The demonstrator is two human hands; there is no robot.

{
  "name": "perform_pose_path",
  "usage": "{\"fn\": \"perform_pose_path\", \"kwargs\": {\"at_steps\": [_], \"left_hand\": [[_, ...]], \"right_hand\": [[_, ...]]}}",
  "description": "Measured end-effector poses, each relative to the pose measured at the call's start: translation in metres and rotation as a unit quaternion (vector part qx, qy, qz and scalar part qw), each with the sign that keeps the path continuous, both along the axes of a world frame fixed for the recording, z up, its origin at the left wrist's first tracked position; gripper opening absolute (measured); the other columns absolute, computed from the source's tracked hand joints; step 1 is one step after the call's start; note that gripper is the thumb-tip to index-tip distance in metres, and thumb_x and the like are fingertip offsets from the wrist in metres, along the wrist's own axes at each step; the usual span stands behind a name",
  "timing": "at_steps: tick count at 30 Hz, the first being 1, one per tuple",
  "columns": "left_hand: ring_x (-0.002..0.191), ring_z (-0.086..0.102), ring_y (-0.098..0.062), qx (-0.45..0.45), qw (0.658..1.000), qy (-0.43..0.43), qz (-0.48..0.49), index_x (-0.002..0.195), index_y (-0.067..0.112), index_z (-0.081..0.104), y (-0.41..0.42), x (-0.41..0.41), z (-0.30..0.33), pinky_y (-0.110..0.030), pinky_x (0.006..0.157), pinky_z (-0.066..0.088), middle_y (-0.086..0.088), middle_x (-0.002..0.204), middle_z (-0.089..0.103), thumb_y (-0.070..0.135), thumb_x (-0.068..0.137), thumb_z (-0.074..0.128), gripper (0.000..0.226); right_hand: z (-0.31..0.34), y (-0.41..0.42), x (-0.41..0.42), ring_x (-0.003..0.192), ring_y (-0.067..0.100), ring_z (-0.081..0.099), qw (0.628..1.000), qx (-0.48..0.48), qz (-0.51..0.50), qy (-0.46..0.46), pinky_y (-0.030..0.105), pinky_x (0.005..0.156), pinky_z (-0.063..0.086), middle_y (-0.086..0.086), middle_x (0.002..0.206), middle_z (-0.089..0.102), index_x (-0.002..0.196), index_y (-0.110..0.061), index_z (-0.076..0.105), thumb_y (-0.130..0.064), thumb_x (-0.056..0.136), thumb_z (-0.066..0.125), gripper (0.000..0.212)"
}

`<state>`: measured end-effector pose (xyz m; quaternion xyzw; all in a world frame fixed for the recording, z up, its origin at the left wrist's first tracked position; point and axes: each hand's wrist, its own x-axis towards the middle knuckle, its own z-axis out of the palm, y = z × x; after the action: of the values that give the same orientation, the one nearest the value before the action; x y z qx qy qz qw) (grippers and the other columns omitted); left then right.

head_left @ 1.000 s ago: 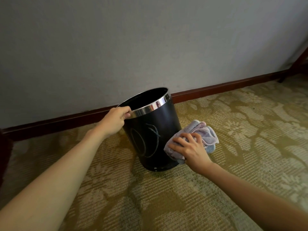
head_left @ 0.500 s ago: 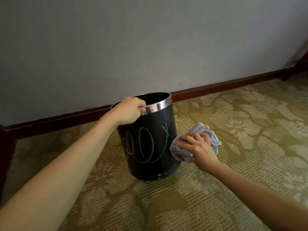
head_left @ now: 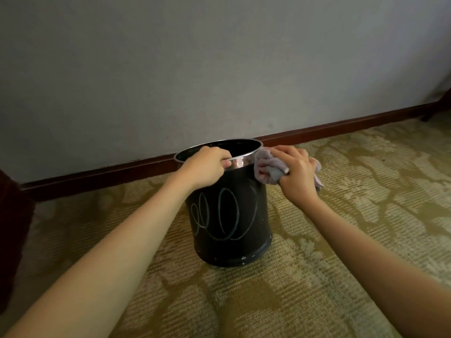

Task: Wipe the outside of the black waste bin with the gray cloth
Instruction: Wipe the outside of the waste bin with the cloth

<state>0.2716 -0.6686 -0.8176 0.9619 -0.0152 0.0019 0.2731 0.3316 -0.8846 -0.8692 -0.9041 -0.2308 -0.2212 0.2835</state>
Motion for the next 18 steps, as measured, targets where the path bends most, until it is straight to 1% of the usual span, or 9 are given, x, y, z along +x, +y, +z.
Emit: {"fn": "perform_pose_path", "kwargs": {"at_steps": [2, 5, 7, 9, 10, 13, 15, 18], "left_hand": [[0.071, 0.052, -0.024, 0.009, 1.0, -0.009, 0.009, 0.064, 0.023, 0.047, -0.003, -0.001, -0.001, -0.04, 0.067, 0.043, -0.001, 0.072, 0.052, 0.022, 0.095, 0.045, 0.031], [0.071, 0.054, -0.025, 0.002, 1.0, -0.018, 0.021, 0.067, 0.019, 0.051, 0.003, -0.001, -0.002, -0.04, 0.066, 0.044, -0.003, 0.072, 0.054, 0.022, 0.095, 0.046, 0.028], [0.071, 0.056, -0.025, -0.01, 0.999, -0.021, 0.028, 0.071, 0.016, 0.055, 0.011, 0.0, -0.003, -0.038, 0.066, 0.044, -0.004, 0.072, 0.058, 0.022, 0.095, 0.046, 0.026], [0.073, 0.057, -0.024, -0.02, 0.999, -0.022, 0.035, 0.076, 0.015, 0.058, 0.017, 0.001, -0.004, -0.039, 0.069, 0.045, -0.006, 0.074, 0.061, 0.022, 0.095, 0.046, 0.024], [0.075, 0.057, -0.023, -0.024, 0.999, -0.024, 0.038, 0.078, 0.015, 0.06, 0.019, 0.002, -0.005, -0.039, 0.07, 0.045, -0.006, 0.076, 0.062, 0.022, 0.095, 0.047, 0.023], [0.078, 0.057, -0.018, -0.046, 0.997, -0.029, 0.053, 0.084, 0.019, 0.064, 0.023, 0.004, -0.007, -0.036, 0.07, 0.045, -0.004, 0.081, 0.063, 0.021, 0.095, 0.046, 0.021], [0.079, 0.058, -0.017, -0.054, 0.996, -0.031, 0.058, 0.084, 0.02, 0.064, 0.022, 0.004, -0.007, -0.036, 0.07, 0.046, -0.003, 0.082, 0.064, 0.021, 0.095, 0.046, 0.021], [0.079, 0.06, -0.023, -0.031, 0.997, -0.039, 0.053, 0.085, 0.016, 0.065, 0.016, 0.003, -0.008, -0.041, 0.074, 0.049, -0.006, 0.081, 0.065, 0.022, 0.094, 0.047, 0.021]], "right_hand": [[-0.008, 0.0, -0.01, 0.106, 0.027, 0.045, 1.0, -0.02, -0.002, -0.022, 0.043, 0.083, 0.03, 0.002, 0.119, 0.063, 0.119, -0.021, 0.066, 0.004, 0.076, 0.063, 0.05], [-0.039, -0.017, -0.036, 0.105, 0.033, 0.052, 0.992, -0.105, 0.057, -0.043, 0.048, 0.079, 0.036, 0.005, 0.117, 0.064, 0.115, -0.021, 0.068, 0.002, 0.062, 0.077, 0.059], [-0.059, -0.033, -0.053, 0.1, 0.033, 0.057, 0.973, -0.192, 0.121, -0.045, 0.048, 0.074, 0.041, 0.004, 0.115, 0.066, 0.112, -0.025, 0.069, -0.008, 0.056, 0.085, 0.06], [-0.073, -0.044, -0.065, 0.097, 0.032, 0.06, 0.95, -0.258, 0.171, -0.039, 0.047, 0.071, 0.043, 0.0, 0.112, 0.067, 0.109, -0.029, 0.07, -0.018, 0.059, 0.085, 0.053], [-0.074, -0.046, -0.066, 0.097, 0.031, 0.06, 0.945, -0.27, 0.181, -0.032, 0.047, 0.07, 0.044, -0.001, 0.112, 0.067, 0.109, -0.03, 0.07, -0.02, 0.061, 0.083, 0.05], [-0.057, -0.036, -0.055, 0.102, 0.031, 0.056, 0.957, -0.243, 0.159, -0.009, 0.047, 0.075, 0.04, -0.001, 0.118, 0.065, 0.114, -0.03, 0.068, -0.014, 0.064, 0.08, 0.054], [-0.037, -0.018, -0.04, 0.103, 0.032, 0.054, 0.976, -0.184, 0.111, -0.02, 0.047, 0.077, 0.038, 0.002, 0.119, 0.064, 0.117, -0.027, 0.067, -0.007, 0.064, 0.078, 0.058], [-0.006, 0.011, -0.016, 0.105, 0.029, 0.05, 0.994, -0.086, 0.048, -0.042, 0.046, 0.08, 0.034, 0.001, 0.117, 0.063, 0.119, -0.025, 0.065, 0.002, 0.072, 0.07, 0.055]]}}
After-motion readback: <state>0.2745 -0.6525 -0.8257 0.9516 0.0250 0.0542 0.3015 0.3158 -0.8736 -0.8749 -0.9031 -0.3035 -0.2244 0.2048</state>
